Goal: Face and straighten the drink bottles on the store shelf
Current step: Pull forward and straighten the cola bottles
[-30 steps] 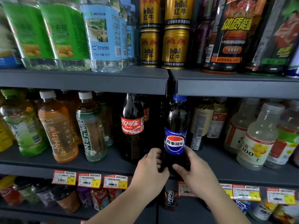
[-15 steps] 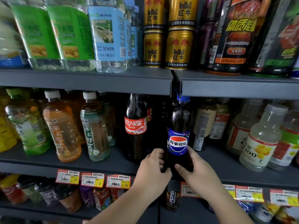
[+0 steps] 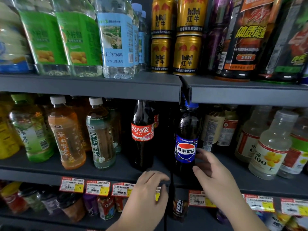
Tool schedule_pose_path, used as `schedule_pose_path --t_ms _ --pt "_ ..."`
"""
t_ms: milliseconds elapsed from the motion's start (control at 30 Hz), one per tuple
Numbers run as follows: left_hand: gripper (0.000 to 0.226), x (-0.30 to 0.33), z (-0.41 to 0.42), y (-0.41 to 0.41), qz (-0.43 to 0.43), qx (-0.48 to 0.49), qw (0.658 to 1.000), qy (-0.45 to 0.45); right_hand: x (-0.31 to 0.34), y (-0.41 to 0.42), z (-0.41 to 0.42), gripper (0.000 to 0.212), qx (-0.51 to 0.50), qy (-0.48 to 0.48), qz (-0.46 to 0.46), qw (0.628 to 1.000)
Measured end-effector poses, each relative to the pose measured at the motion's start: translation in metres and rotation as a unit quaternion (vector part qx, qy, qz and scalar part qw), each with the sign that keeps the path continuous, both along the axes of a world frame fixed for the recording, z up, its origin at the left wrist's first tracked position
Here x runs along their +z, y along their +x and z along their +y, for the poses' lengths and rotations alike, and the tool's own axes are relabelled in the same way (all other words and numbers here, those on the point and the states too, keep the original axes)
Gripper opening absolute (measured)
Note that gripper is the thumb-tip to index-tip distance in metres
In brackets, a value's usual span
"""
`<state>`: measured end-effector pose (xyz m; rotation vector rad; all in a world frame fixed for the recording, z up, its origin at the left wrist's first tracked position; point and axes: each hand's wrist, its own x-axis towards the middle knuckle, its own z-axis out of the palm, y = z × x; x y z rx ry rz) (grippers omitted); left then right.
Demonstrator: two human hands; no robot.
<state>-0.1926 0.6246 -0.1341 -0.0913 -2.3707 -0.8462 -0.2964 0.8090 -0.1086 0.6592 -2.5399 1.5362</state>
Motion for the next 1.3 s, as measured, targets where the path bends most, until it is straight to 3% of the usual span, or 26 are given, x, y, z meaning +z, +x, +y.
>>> schedule_pose_path --t_ms 67,133,200,267,333,500,600,1167,1300 --pt "0.024 -0.006 -0.008 0.004 0.030 0.047 0.998 0.011 0.002 -0.001 0.001 0.050 0.001 0.005 -0.014 1.000" --pt "0.036 -0.002 -0.015 0.004 0.029 0.117 0.990 0.080 0.003 -0.002 -0.001 0.059 0.010 0.034 -0.032 0.999" --pt "0.056 0.002 -0.023 -0.003 -0.011 0.179 0.977 0.116 0.002 -0.002 -0.005 0.075 0.007 0.067 -0.040 0.997" --pt "0.086 0.008 -0.030 -0.017 -0.077 0.220 0.967 0.100 -0.001 -0.002 -0.010 0.086 -0.010 0.088 -0.033 0.995" --pt "0.099 0.013 -0.033 -0.028 -0.126 0.240 0.959 0.083 -0.004 -0.001 -0.018 0.088 -0.029 0.096 -0.027 0.995" --pt "0.057 0.009 -0.038 -0.038 -0.108 0.254 0.959 0.067 -0.010 0.003 -0.028 0.082 -0.078 0.115 -0.002 0.990" --pt "0.050 0.004 -0.040 -0.035 -0.086 0.245 0.964 0.055 -0.008 0.003 -0.027 0.079 -0.084 0.118 -0.002 0.989" --pt "0.057 0.000 -0.036 -0.026 -0.066 0.246 0.966 0.051 -0.009 0.006 -0.022 0.071 -0.065 0.119 0.010 0.991" --pt "0.074 -0.001 -0.038 -0.024 -0.081 0.237 0.966 0.058 -0.011 0.009 -0.021 0.075 -0.060 0.092 0.034 0.993"
